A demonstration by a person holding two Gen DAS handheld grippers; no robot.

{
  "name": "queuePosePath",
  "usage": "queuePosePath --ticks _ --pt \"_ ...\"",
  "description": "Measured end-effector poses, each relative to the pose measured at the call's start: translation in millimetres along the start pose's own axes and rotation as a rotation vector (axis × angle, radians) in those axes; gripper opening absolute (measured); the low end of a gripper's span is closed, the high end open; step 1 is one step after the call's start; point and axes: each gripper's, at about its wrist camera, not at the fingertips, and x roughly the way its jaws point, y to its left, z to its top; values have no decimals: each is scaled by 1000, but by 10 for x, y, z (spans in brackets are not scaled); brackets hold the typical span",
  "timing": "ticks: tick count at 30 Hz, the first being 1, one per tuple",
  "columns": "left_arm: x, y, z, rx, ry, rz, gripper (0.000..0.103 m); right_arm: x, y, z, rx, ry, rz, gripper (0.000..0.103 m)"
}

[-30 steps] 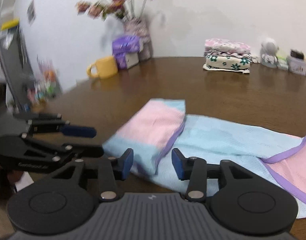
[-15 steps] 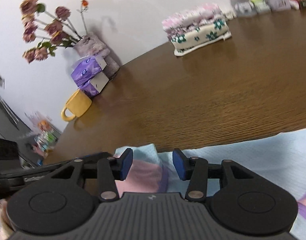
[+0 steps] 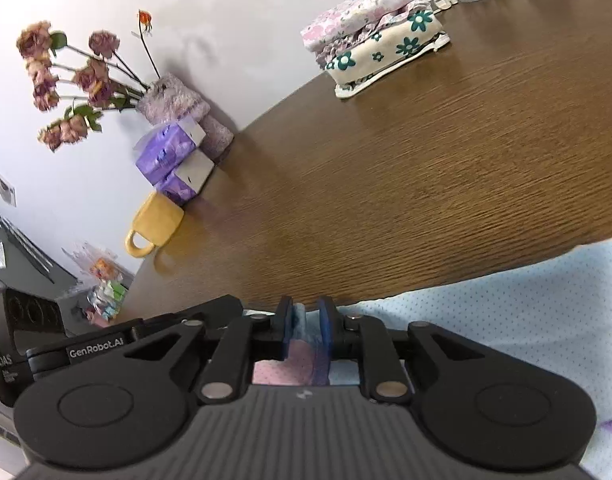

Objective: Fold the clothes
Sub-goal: 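Press the folded pink bundle flat with both grippers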

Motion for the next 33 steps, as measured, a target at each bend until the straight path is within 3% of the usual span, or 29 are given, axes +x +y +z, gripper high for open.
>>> queuePosePath --ticks 1,4,8,10,11,14,16,18,23,25,26,28,30,33 --pt "-43 -9 -13 5 -9 -4 35 -31 25 -22 -14 -1 -5 33" --pt "-127 -57 -87 11 -8 -14 44 -126 101 -86 -55 -4 -19 44" --pt "-107 -139 -196 43 9 8 40 -101 158 -166 -88 22 -43 43" --pt "-71 -163 -228 58 10 31 21 -69 173 -183 -94 24 -52 23" --pt "-61 -166 -239 61 10 37 20 -69 175 -187 -89 23 -52 23" --pt "-130 -163 -270 50 -12 34 26 -148 200 -211 -85 0 -52 25" --pt "-218 -173 -307 49 -34 37 40 -226 223 -233 -87 -22 -51 37" --pt "-312 -198 -357 59 -56 56 49 -298 238 -285 -101 -30 -63 39" --pt "-394 -267 -498 104 -55 84 47 -292 252 -372 -105 -16 -74 39" --pt "-355 -286 -532 123 -47 88 30 -258 255 -398 -105 -7 -77 32" --pt "-343 -288 -539 121 -42 86 29 -261 265 -399 -103 -10 -77 32" --pt "-354 -289 -554 114 -39 82 34 -295 273 -422 -95 -17 -67 34" --pt "-414 -294 -575 114 -50 81 49 -378 294 -451 -104 -31 -61 38" --pt "-505 -305 -611 118 -65 86 51 -472 334 -522 -131 -38 -83 39"
